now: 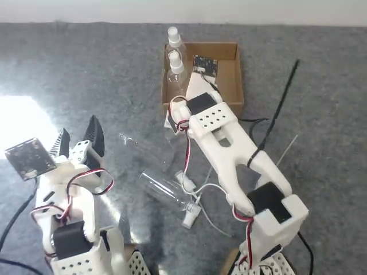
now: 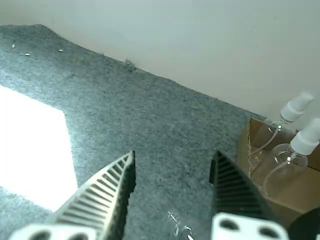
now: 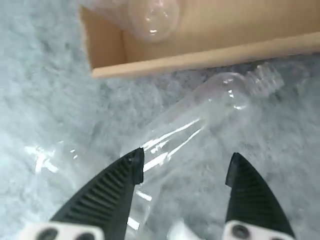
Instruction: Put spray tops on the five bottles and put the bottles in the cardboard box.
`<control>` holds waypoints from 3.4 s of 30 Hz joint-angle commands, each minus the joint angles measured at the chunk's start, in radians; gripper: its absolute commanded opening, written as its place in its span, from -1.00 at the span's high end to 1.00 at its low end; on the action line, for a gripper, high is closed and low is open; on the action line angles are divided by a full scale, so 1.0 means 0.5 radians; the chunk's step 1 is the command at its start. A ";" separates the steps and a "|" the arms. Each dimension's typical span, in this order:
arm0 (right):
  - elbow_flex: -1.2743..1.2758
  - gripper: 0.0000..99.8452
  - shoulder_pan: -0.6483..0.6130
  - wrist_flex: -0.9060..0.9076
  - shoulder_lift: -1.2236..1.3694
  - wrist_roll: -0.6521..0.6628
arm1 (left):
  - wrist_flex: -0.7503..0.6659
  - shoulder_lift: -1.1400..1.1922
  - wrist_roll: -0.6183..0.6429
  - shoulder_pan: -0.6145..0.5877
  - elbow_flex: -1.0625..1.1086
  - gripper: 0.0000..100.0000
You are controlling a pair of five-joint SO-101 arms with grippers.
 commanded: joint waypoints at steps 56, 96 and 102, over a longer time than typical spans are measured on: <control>-0.068 0.80 -0.002 1.100 0.118 0.543 | -0.025 -0.015 0.012 -0.006 -0.038 0.55; 0.786 0.54 0.606 1.343 -0.609 1.629 | -0.025 -0.015 0.012 -0.006 -0.038 0.55; 0.792 0.36 0.450 1.352 -0.425 1.359 | -0.025 -0.015 0.012 -0.006 -0.038 0.55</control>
